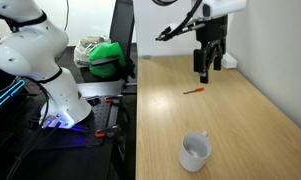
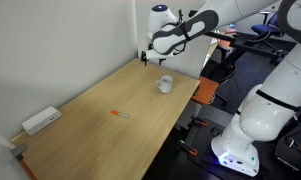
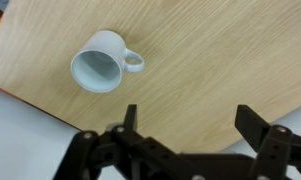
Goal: Move the cup to the right
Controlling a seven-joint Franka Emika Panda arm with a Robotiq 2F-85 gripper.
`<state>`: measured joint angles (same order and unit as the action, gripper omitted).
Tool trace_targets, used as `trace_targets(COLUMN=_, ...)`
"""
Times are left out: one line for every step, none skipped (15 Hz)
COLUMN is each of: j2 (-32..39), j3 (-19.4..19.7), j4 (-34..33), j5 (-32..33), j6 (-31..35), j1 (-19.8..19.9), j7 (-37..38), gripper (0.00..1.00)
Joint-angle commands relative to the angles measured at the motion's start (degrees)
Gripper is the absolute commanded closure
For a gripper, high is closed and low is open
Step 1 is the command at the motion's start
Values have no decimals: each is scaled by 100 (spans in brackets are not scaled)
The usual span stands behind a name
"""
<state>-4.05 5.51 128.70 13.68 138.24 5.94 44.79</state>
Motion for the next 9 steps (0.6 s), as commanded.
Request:
trace_targets(j2=-115, j3=-77, j4=-33, j5=-104, j6=186, j1=-18, j7=-810, gripper=0)
trace_targets(j2=-123, j3=-84, j4=-58, j5=-175, j6=224, j1=-29, j7=-1111, gripper=0)
trace_targets(j2=-112, j3=-73, j4=-88, j5=-259, j6=252, j1=-34, j7=-1447, gripper=0)
trace_targets(j2=-32, j3=-108, j4=-79, j5=-101, j6=145, j1=15, j7=-940, gripper=0)
trace_targets(j2=-35, j3=-109, j4=-96, j5=-155, j6=167, j1=13, j7=-1151, gripper=0)
trace_targets(j2=-35, j3=-108, j4=-108, j5=-168, j6=171, j1=13, j7=-1241, gripper=0)
trace_targets(j2=-35, j3=-108, j4=-113, j5=-168, j6=172, j1=13, j7=-1263, gripper=0)
trace_targets(j2=-35, j3=-108, j4=-114, j5=-169, j6=173, j1=13, j7=-1298, gripper=0)
trace_targets(j2=-35, j3=-108, j4=-115, j5=-169, j6=173, j1=13, j7=-1314, gripper=0)
